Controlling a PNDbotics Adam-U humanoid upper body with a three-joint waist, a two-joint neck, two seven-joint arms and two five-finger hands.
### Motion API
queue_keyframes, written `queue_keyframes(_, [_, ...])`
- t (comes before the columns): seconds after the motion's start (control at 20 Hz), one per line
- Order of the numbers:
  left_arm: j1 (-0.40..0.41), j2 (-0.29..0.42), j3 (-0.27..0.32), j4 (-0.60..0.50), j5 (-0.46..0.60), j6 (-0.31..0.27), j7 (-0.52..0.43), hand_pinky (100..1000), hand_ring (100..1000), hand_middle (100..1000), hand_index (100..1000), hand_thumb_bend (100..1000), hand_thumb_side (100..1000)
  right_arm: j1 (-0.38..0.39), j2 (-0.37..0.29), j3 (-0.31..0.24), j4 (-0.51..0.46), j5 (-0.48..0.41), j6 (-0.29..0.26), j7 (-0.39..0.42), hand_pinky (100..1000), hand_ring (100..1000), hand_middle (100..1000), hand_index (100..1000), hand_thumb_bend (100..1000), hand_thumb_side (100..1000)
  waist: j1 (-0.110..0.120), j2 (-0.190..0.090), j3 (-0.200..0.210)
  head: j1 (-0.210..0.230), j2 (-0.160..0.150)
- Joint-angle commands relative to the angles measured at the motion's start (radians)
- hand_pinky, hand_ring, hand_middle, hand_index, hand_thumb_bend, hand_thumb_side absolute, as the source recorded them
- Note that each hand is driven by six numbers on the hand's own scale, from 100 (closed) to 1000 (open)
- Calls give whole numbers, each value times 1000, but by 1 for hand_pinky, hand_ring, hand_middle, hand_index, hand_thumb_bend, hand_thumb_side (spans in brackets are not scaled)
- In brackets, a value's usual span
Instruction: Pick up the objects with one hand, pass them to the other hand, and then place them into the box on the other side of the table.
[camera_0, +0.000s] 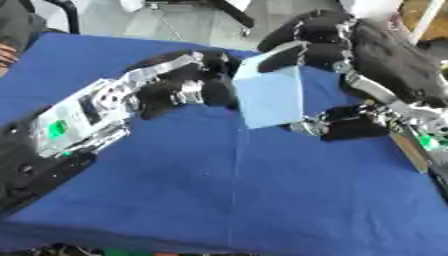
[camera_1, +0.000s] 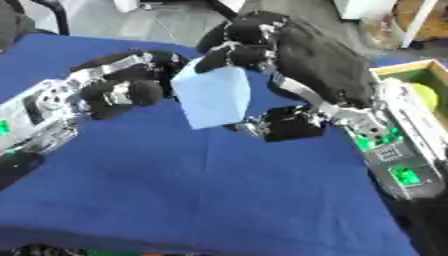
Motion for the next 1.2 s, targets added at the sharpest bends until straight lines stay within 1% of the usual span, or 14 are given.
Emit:
queue_keyframes(0.05, [33, 37, 76, -16, -47, -34, 57, 717, 583, 614, 753, 1000, 614, -3, -89, -87, 51, 20, 65, -54, 785, 766, 742, 372, 171, 100, 11, -23, 1, -31, -23])
queue_keyframes(0.15, [72, 33, 100, -16, -60, -49, 94, 704, 565, 595, 742, 1000, 624, 4, -115, -143, 134, 49, 117, -99, 780, 769, 742, 369, 164, 100, 11, -20, 1, -52, -29])
queue_keyframes(0.2, [92, 27, 109, -16, -63, -53, 115, 701, 563, 591, 737, 1000, 626, 6, -120, -176, 193, 70, 148, -128, 780, 777, 748, 368, 141, 100, 11, -19, 1, -66, -34])
queue_keyframes(0.25, [110, 20, 114, -16, -63, -56, 137, 701, 562, 591, 736, 1000, 626, 5, -120, -204, 255, 91, 175, -160, 779, 779, 748, 366, 136, 100, 12, -19, 1, -76, -38])
queue_keyframes(0.3, [127, 13, 119, -16, -63, -59, 158, 696, 557, 584, 728, 1000, 625, 4, -117, -231, 320, 109, 200, -194, 781, 797, 759, 360, 100, 100, 13, -18, 1, -83, -40])
queue_keyframes(0.45, [175, -13, 133, -16, -74, -63, 215, 693, 552, 579, 723, 1000, 622, -19, -100, -316, 543, 139, 280, -294, 784, 823, 775, 366, 100, 100, 14, -18, 2, -98, -39])
queue_keyframes(0.65, [220, -53, 156, -16, -120, -69, 266, 689, 547, 573, 719, 1000, 626, -61, -69, -412, 816, 117, 360, -414, 788, 867, 801, 379, 100, 100, 17, -18, 6, -110, -33])
queue_keyframes(0.8, [248, -86, 175, -16, -155, -75, 303, 687, 544, 570, 716, 1000, 627, -87, -52, -457, 975, 91, 393, -484, 793, 886, 814, 411, 100, 139, 18, -16, 11, -125, -37])
queue_keyframes(0.85, [257, -96, 181, -16, -165, -77, 314, 687, 544, 569, 715, 1000, 628, -92, -49, -464, 1018, 87, 400, -496, 798, 900, 827, 454, 100, 194, 18, -15, 13, -131, -38])
queue_keyframes(0.95, [272, -115, 193, -16, -181, -85, 334, 686, 543, 567, 714, 1000, 631, -100, -48, -472, 1085, 92, 408, -502, 805, 911, 841, 574, 100, 310, 18, -14, 18, -137, -39])
queue_keyframes(1.0, [278, -125, 198, -16, -187, -90, 343, 686, 543, 566, 714, 1000, 633, -102, -49, -476, 1109, 97, 412, -501, 816, 926, 868, 683, 135, 444, 18, -13, 19, -140, -40])
queue_keyframes(1.05, [284, -134, 204, -16, -194, -95, 351, 686, 543, 566, 714, 1000, 634, -103, -50, -479, 1127, 101, 417, -496, 823, 935, 883, 729, 178, 498, 17, -13, 21, -142, -39])
queue_keyframes(1.1, [289, -143, 208, -16, -202, -100, 358, 685, 542, 565, 714, 1000, 635, -103, -53, -482, 1140, 106, 422, -491, 837, 948, 909, 798, 239, 560, 17, -13, 22, -143, -38])
queue_keyframes(1.2, [302, -159, 219, -15, -221, -104, 372, 685, 542, 565, 714, 1000, 638, -98, -59, -488, 1148, 113, 433, -486, 855, 965, 946, 839, 271, 602, 16, -14, 25, -142, -33])
